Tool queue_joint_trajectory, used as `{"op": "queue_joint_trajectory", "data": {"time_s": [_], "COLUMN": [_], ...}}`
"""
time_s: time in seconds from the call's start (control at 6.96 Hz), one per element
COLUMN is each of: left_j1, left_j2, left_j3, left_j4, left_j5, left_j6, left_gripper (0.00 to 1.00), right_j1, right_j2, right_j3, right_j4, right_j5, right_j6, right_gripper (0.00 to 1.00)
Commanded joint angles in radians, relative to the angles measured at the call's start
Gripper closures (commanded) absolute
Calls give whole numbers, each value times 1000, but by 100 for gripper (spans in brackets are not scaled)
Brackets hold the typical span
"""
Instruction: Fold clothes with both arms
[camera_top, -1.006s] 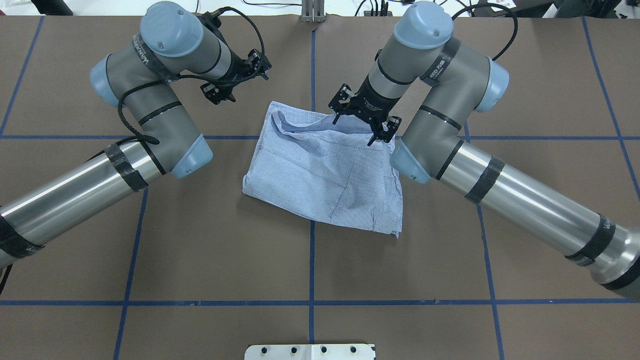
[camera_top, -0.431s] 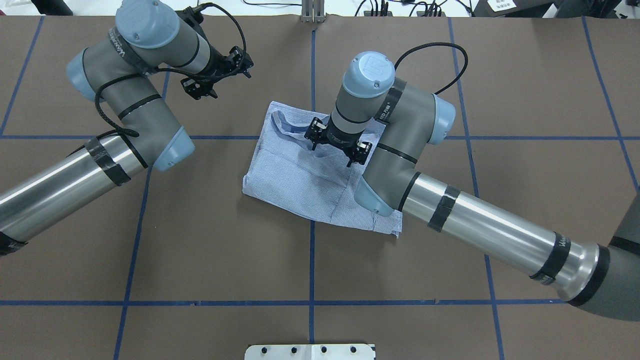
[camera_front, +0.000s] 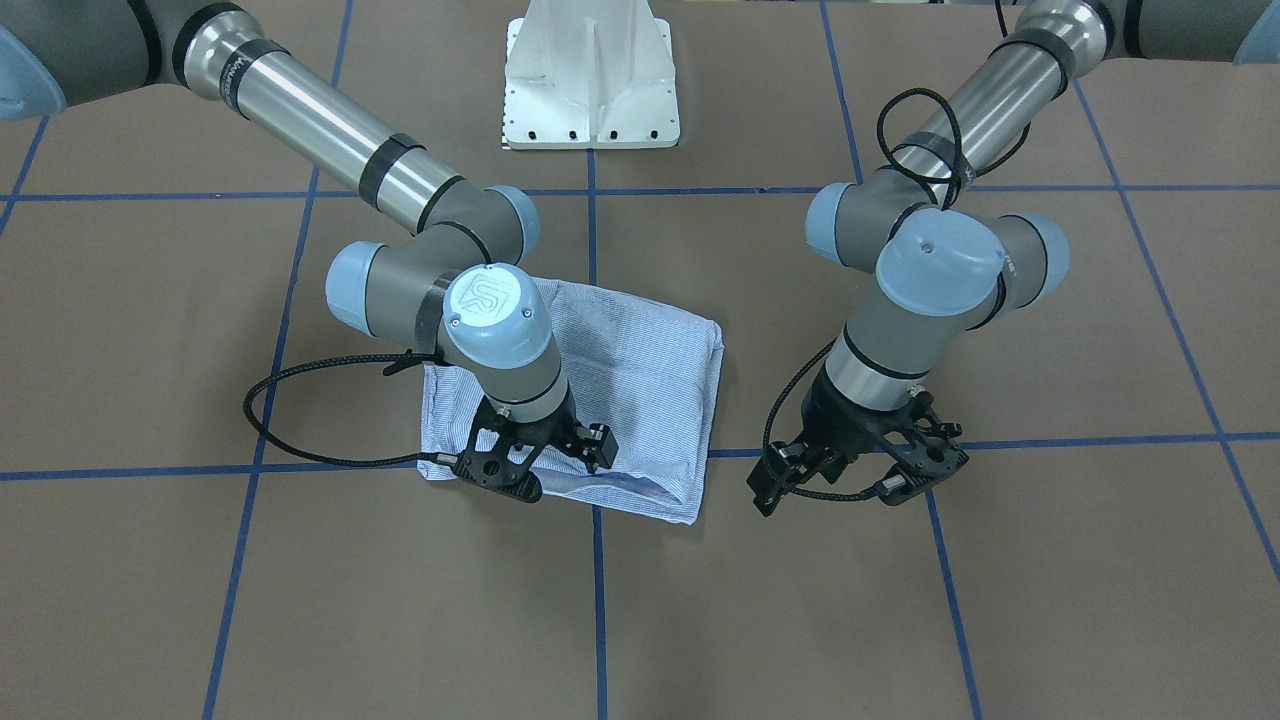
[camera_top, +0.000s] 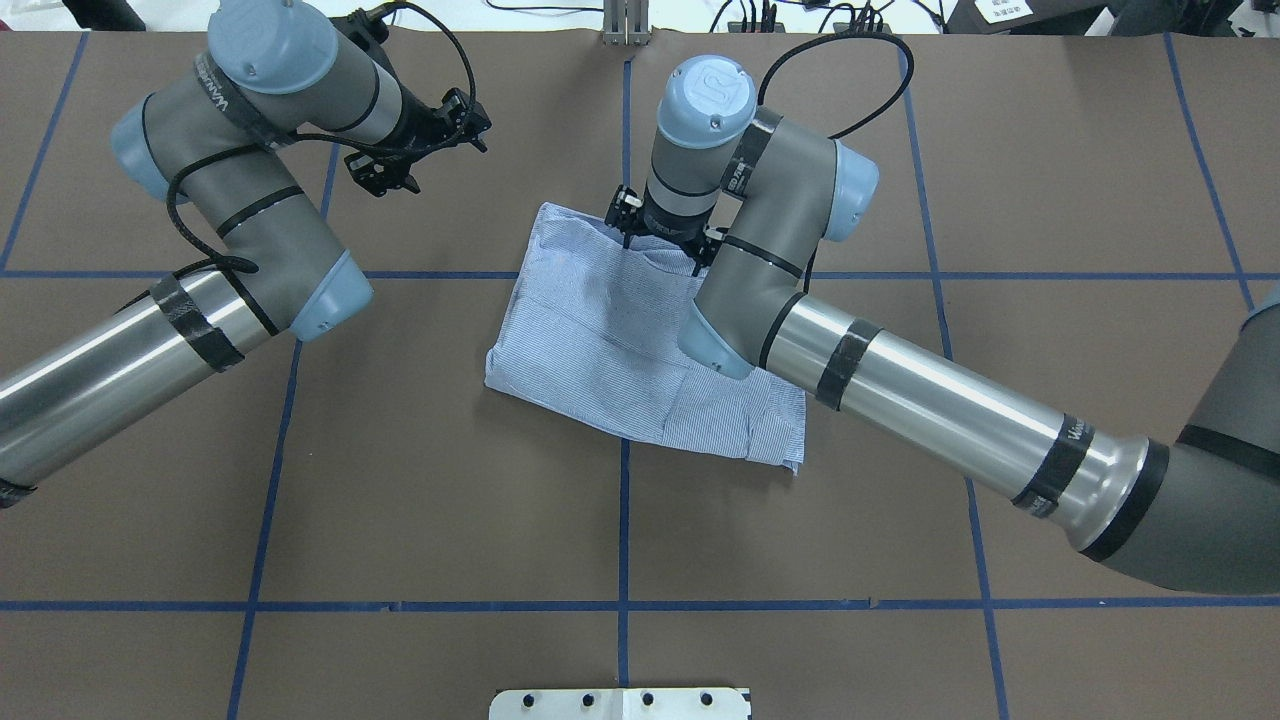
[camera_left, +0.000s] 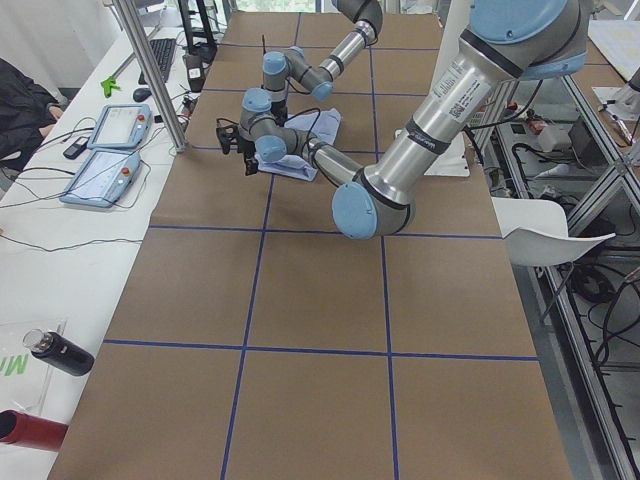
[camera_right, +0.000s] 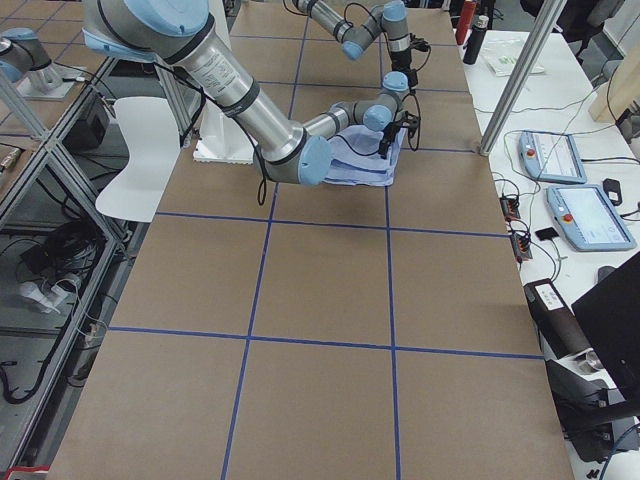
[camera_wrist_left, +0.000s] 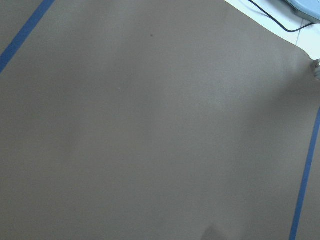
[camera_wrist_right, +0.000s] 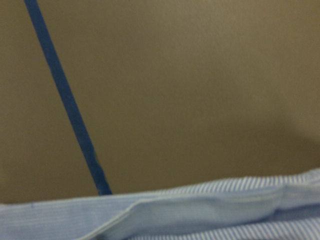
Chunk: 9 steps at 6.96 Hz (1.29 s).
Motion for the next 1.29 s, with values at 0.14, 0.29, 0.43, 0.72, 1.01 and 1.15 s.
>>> {"op": "queue_joint_trajectory", "data": {"time_s": [0.14, 0.29, 0.43, 0.72, 1.01, 1.15], "left_j1": [-4, -14, -16, -42, -72, -103], "left_j2": [13, 37, 118, 292, 329, 405], "left_j3": [-48, -80, -181, -435, -563, -628], "left_j4": [33, 38, 40, 122, 293, 311], "left_j5": [-1, -1, 0, 0, 5, 3], "left_j6": [1, 25, 163, 386, 418, 562], "left_gripper": [0, 0, 0, 0, 0, 0], "right_j1": [77, 105, 139, 228, 356, 421], "right_j2": [24, 25, -1, -150, -290, -374], "right_j3": [-45, -35, 9, 255, 429, 495], "right_j4": [1, -2, -29, -234, -392, -427], "right_j5": [-12, -1, 31, 77, 132, 143], "right_j6": [-81, -145, -218, -474, -730, -900], "right_gripper": [0, 0, 0, 0, 0, 0]}}
